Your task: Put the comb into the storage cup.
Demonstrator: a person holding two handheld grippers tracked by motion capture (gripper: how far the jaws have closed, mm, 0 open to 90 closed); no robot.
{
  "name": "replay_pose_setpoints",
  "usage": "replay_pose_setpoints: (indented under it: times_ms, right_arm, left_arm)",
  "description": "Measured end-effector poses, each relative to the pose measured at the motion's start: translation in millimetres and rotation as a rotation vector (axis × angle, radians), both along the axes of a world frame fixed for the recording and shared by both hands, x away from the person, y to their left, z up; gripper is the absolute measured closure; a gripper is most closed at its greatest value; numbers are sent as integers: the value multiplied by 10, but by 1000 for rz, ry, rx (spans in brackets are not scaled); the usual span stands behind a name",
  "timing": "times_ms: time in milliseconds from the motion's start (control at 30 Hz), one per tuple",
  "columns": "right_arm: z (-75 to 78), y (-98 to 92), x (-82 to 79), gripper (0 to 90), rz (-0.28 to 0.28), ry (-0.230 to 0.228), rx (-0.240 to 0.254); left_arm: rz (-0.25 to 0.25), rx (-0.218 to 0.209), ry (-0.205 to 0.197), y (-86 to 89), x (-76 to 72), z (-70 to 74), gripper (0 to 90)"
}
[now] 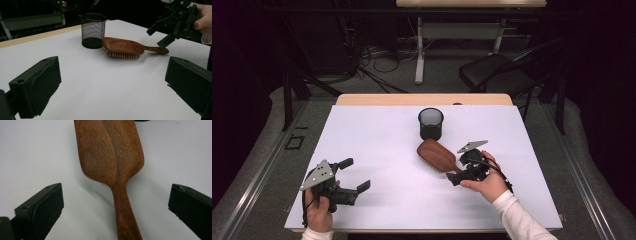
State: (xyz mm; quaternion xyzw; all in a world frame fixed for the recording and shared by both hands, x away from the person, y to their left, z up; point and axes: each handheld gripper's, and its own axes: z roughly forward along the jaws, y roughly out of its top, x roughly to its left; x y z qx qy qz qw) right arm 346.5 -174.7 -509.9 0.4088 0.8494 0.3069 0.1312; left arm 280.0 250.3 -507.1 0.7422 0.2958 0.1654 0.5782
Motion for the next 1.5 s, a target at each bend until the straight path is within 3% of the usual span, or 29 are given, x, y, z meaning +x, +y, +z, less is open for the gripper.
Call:
replay_pose_setpoints:
  times_ms: [333, 667, 900, 1200, 1433, 1500]
  right_arm:
    - [-32, 12, 78, 41, 28, 39, -49]
    - [-52, 35, 156, 71, 62, 66, -131]
    - [-63, 39, 245, 148, 85, 98, -167]
    - [-82, 88, 298, 167, 112, 105, -222]
    - [-103, 126, 330, 300, 168, 101, -272]
    - [-115, 130, 332, 320, 168, 119, -271]
  left_arm:
    - [-2, -1, -1, -5, 2, -2, 3]
    - [2, 3, 1, -9, -1, -2, 3]
    - [-2, 3, 2, -9, 0, -2, 3]
    - [-4, 4, 3, -8, 2, -4, 3]
    - [-4, 4, 3, -8, 2, -3, 3]
    - [-3, 4, 3, -8, 2, -4, 3]
